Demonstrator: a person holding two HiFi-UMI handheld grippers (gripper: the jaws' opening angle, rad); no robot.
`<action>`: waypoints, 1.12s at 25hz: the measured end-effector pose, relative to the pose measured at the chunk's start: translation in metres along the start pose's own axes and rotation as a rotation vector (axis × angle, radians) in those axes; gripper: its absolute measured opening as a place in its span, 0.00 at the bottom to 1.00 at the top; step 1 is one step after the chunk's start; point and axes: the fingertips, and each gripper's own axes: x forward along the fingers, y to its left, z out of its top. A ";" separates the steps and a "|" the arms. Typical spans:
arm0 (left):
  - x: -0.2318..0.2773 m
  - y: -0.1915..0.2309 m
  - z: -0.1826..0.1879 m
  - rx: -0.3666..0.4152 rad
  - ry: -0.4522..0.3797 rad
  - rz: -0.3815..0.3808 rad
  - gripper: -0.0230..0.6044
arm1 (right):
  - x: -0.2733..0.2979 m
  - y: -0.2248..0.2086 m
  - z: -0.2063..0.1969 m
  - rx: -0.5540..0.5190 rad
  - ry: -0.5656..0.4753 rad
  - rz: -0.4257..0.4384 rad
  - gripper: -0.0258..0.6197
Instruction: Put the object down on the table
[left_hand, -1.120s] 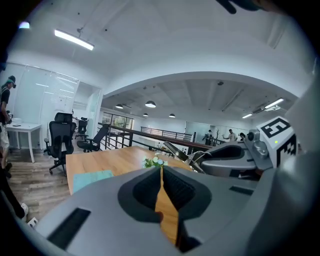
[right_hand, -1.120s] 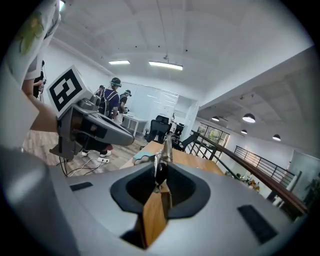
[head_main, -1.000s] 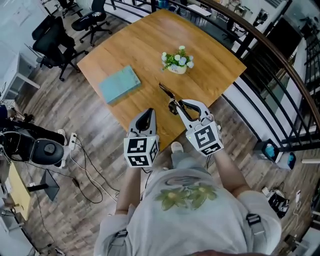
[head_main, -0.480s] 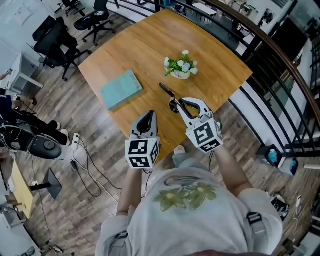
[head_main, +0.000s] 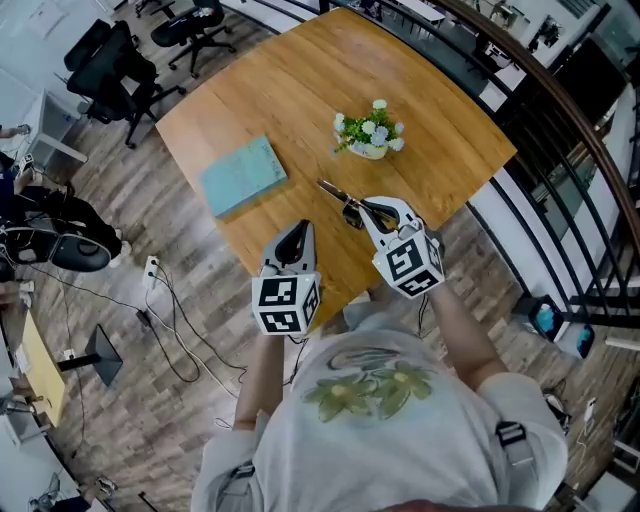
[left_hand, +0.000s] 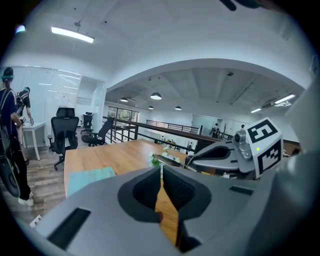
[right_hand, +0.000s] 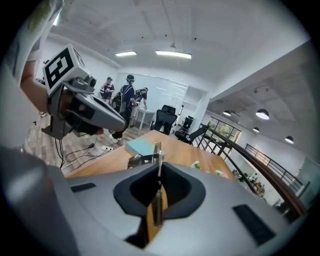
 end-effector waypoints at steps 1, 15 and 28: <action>0.002 0.000 -0.001 -0.004 0.004 0.002 0.08 | 0.004 0.001 -0.004 -0.005 0.012 0.012 0.05; 0.038 0.009 -0.021 -0.052 0.049 0.047 0.08 | 0.043 -0.004 -0.056 -0.019 0.105 0.102 0.05; 0.069 0.020 -0.041 -0.083 0.112 0.078 0.08 | 0.089 -0.001 -0.114 -0.034 0.222 0.182 0.05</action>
